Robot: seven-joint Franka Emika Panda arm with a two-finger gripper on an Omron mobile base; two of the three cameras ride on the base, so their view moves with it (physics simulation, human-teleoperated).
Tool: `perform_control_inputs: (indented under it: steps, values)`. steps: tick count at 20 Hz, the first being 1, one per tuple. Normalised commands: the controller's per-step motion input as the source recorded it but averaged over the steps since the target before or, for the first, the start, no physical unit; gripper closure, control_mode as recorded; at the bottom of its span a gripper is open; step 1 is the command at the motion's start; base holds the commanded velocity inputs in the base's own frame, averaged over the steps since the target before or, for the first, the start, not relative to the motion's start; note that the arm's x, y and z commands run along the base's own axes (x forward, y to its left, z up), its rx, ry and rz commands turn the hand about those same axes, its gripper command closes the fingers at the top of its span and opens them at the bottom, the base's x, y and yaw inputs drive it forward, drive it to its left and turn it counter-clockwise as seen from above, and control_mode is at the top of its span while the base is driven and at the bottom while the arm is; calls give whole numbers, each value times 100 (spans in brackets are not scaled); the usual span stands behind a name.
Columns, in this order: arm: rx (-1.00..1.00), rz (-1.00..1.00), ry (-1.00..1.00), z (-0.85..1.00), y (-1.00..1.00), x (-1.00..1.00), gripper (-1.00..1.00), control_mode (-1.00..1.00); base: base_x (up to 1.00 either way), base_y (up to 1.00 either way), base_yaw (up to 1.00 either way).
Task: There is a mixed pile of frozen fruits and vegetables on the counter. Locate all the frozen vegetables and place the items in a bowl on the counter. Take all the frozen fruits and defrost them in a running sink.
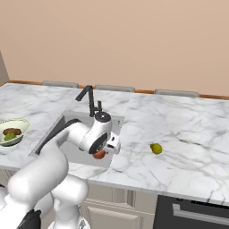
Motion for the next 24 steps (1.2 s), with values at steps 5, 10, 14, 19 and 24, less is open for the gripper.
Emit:
perform_control_inputs:
  steps: [5,10,14,19,24]
  values:
    - [-1,0,0,3,56,22,100,-100,0,0,0]
    - [-2,0,0,0,48,58,100,-100,0,0,0]
    - [-2,-1,0,0,20,57,100,-100,0,0,0]
    - [-2,0,1,-2,0,7,100,-100,0,0,0]
    - [0,0,0,-17,0,0,100,-100,0,0,0]
